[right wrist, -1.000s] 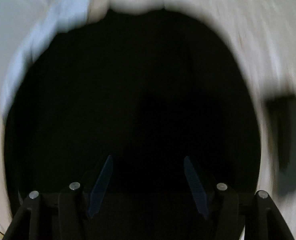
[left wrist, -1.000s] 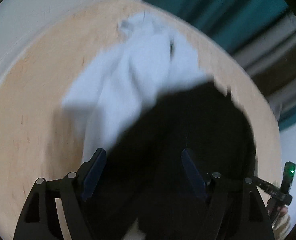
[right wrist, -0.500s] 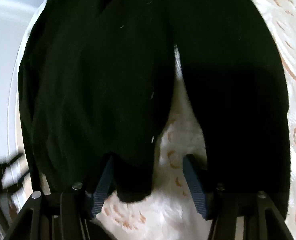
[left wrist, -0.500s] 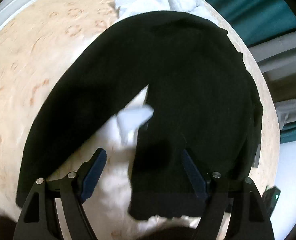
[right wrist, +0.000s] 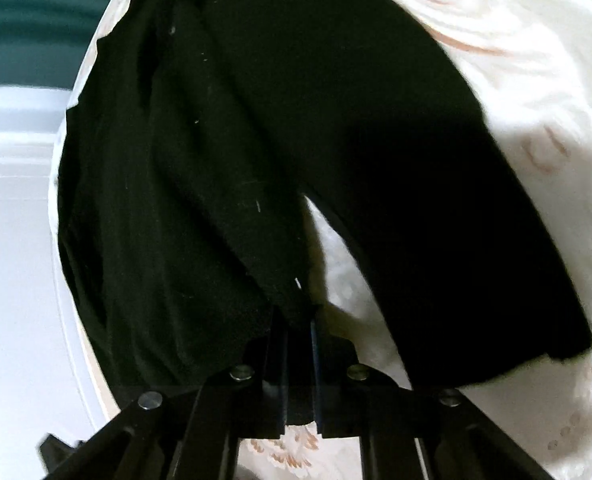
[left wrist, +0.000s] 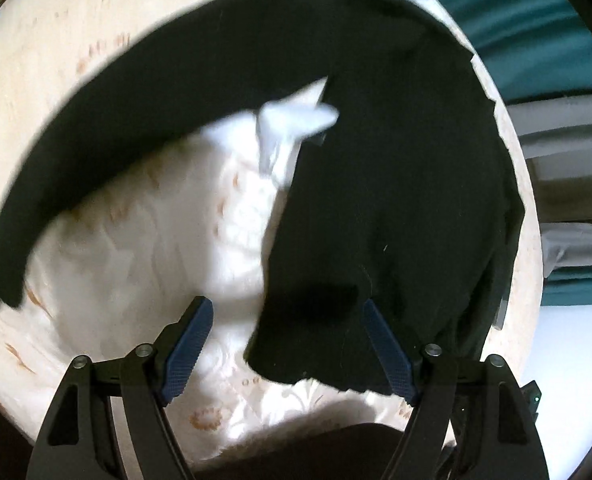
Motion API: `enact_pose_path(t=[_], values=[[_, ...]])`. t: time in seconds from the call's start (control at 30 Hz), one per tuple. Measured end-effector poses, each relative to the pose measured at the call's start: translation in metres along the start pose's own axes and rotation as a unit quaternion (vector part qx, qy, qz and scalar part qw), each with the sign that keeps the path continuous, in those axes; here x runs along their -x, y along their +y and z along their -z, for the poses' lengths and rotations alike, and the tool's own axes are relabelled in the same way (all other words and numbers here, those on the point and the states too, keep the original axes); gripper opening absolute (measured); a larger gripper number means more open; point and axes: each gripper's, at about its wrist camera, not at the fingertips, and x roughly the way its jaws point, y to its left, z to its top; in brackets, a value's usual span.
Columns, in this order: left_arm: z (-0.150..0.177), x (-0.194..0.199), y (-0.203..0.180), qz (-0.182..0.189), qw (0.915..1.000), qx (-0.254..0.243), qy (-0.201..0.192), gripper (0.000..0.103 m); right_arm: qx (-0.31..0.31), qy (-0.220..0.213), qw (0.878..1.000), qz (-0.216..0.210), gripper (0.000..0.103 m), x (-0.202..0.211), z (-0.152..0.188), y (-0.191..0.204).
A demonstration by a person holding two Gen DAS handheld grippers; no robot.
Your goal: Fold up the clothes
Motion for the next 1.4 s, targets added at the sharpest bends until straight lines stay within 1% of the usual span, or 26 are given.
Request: enact_pose_path(t=[0.13, 0.2, 0.23, 0.27, 0.33, 0.37, 0.43, 0.63, 0.73, 0.8, 0.83, 0.9, 0.97, 1.03, 1.2, 1.27, 1.37, 1.4], values=[[0.005, -0.001, 0.002, -0.01, 0.9999, -0.005, -0.005, 0.08, -0.003, -0.002, 1.0, -0.005, 0.008, 0.0, 0.002, -0.004], [0.006, -0.001, 0.0, -0.017, 0.9997, -0.018, -0.008, 0.079, -0.005, -0.002, 1.0, -0.005, 0.008, 0.009, 0.016, -0.004], [0.006, -0.001, -0.002, -0.02, 0.9994, -0.025, -0.011, 0.072, -0.003, -0.001, 1.0, -0.003, 0.008, 0.008, 0.016, -0.003], [0.007, -0.001, -0.004, -0.022, 0.9992, -0.031, -0.014, 0.063, 0.0, -0.001, 1.0, -0.001, 0.008, 0.01, 0.016, -0.002], [0.006, -0.003, -0.008, -0.023, 0.9988, -0.042, -0.009, 0.014, 0.008, -0.001, 1.0, 0.004, 0.008, 0.011, 0.016, -0.002], [0.006, -0.005, -0.009, -0.022, 0.9988, -0.044, -0.002, 0.007, 0.013, -0.003, 1.0, 0.007, 0.008, 0.013, 0.016, -0.001], [0.005, -0.005, -0.011, -0.021, 0.9987, -0.046, 0.002, 0.005, 0.016, -0.007, 1.0, 0.009, 0.008, 0.017, 0.017, 0.0], [0.009, 0.022, -0.016, -0.014, 0.9984, -0.052, -0.016, 0.005, 0.031, -0.018, 0.999, 0.007, 0.007, 0.028, 0.02, 0.004], [0.014, 0.032, -0.023, -0.024, 0.9973, -0.067, -0.016, 0.005, 0.036, -0.017, 0.999, 0.007, 0.007, 0.029, 0.02, 0.007], [0.011, 0.037, -0.035, -0.029, 0.9964, -0.078, -0.018, 0.005, 0.039, -0.016, 0.999, 0.006, 0.007, 0.031, 0.02, 0.008], [0.011, 0.044, -0.038, -0.031, 0.9958, -0.084, -0.02, 0.005, 0.042, -0.015, 0.999, 0.007, 0.007, 0.031, 0.02, 0.008], [0.005, 0.047, -0.057, -0.034, 0.9951, -0.09, -0.024, 0.005, 0.047, -0.012, 0.999, 0.009, 0.007, 0.032, 0.02, 0.007], [0.008, 0.056, -0.068, -0.036, 0.9948, -0.091, -0.029, 0.005, 0.051, -0.006, 0.999, 0.011, 0.007, 0.032, 0.02, 0.007], [0.012, 0.066, -0.074, -0.039, 0.9949, -0.088, -0.032, 0.005, 0.055, 0.0, 0.998, 0.01, 0.007, 0.034, 0.02, 0.006], [0.016, 0.088, -0.087, -0.031, 0.9951, -0.083, -0.043, 0.005, 0.068, 0.016, 0.998, 0.008, 0.007, 0.044, 0.018, 0.002], [0.012, 0.088, -0.097, -0.031, 0.9948, -0.085, -0.046, 0.005, 0.073, 0.023, 0.997, 0.008, 0.007, 0.05, 0.015, 0.0], [0.014, 0.083, -0.103, -0.036, 0.9944, -0.088, -0.045, 0.005, 0.081, 0.034, 0.996, 0.013, 0.008, 0.053, 0.009, -0.003], [0.009, 0.073, -0.113, -0.039, 0.994, -0.092, -0.045, 0.005, 0.081, 0.036, 0.996, 0.013, 0.008, 0.053, 0.007, -0.005]])
